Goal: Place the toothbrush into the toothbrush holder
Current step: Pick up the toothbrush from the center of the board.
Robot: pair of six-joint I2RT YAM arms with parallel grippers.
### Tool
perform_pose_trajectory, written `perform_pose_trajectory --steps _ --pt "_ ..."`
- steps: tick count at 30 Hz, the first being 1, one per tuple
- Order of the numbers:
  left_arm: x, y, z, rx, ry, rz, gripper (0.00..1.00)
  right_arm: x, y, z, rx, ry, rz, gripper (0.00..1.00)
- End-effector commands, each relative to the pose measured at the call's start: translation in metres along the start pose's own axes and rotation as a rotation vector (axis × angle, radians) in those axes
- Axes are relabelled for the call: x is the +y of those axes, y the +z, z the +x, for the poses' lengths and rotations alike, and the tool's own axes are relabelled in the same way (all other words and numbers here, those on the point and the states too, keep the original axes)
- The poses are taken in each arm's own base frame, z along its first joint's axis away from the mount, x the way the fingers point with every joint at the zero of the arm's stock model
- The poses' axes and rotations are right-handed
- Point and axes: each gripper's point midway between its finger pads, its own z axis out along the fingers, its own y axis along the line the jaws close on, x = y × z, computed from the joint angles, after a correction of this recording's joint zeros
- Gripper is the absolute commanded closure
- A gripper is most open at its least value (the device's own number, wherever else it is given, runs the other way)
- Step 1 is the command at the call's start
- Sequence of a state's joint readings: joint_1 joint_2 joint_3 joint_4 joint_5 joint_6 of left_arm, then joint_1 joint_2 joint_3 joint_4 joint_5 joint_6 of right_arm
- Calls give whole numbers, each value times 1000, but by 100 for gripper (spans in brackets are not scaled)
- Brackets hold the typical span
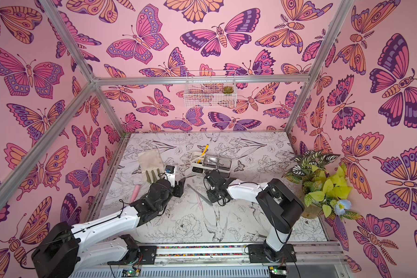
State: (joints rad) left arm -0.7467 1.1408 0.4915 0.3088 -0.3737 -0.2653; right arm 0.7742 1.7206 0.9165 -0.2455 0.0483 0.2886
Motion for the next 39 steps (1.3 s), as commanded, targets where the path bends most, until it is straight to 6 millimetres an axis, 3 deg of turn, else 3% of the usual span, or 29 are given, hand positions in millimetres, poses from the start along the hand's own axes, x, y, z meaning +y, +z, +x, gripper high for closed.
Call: perform_pose_trajectory --steps 1,22,33,39 --pt "-3 -1 -3 2 -14 11 42 -1 7 28 90 7 0 95" --pt "-6 12 7 69 21 -4 42 11 -19 33 11 16 -90 100" --pt "-10 14 11 101 31 12 41 17 -61 32 -90 13 -111 100" --pt "-33 15 12 129 24 131 41 20 -78 32 -153 10 -119 100"
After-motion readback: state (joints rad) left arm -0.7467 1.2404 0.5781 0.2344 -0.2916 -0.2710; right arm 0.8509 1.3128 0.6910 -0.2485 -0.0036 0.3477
